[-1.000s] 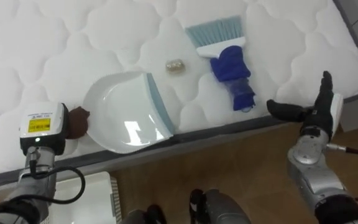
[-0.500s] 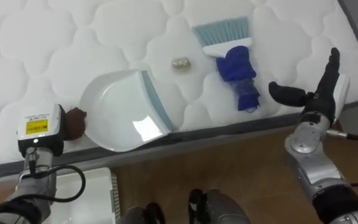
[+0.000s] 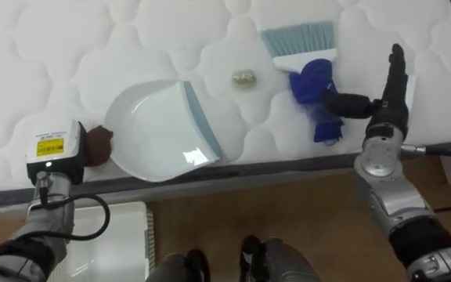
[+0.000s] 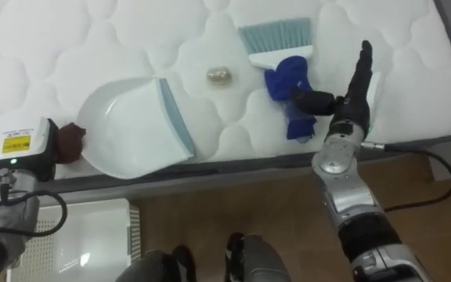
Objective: Clean bed
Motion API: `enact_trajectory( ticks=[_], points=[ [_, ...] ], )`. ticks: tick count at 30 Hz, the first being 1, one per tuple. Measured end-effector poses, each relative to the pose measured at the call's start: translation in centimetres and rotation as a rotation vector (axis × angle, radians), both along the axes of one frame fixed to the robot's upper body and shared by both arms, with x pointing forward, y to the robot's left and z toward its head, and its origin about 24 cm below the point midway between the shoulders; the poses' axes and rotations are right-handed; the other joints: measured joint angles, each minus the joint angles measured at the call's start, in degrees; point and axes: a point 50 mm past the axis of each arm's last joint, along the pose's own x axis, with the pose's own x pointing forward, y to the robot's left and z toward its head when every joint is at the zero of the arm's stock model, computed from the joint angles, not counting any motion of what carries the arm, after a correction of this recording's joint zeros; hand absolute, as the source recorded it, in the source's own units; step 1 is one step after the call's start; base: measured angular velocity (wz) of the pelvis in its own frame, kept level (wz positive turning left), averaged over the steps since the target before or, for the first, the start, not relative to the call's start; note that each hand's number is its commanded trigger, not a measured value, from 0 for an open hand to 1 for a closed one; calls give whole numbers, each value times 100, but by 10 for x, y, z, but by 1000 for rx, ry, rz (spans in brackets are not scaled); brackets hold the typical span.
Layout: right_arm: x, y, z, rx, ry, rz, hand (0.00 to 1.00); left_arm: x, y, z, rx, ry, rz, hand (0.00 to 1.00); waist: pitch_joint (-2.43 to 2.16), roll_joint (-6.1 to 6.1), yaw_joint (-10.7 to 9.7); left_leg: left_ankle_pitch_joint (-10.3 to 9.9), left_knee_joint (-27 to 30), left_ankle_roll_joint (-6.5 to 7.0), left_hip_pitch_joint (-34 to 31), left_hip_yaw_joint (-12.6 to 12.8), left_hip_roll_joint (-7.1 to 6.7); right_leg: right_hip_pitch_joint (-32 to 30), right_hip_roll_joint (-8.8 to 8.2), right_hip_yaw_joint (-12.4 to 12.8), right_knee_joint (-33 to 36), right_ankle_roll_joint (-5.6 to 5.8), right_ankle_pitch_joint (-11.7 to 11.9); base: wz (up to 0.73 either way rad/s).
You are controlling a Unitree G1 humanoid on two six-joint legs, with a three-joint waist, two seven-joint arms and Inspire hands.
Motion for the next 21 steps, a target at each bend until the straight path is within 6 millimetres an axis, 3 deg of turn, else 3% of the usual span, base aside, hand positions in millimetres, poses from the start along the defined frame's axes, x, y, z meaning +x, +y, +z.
enact_trajectory(
  ticks=[4,11,21],
  points=[
    [0,4,-2,-1,16,34,0,4,-1,3,1,-10,-1,100,51,25,6,-1,70,0,-72,-43,1,-29,-18,-57,32,-10,-6,5],
    [6,4,-6,-13,61,73,0,7,-4,7,-2,-21,-11,100,80,68,82,-1,71,0,-114,-37,-4,-76,-24,-55,50,-12,-7,0],
    [7,-2,-26,38,187,112,0,12,-6,10,-10,-26,-19,100,121,109,250,-12,247,-19,-245,-103,-27,-213,-70,-51,302,-63,-44,4]
  ],
)
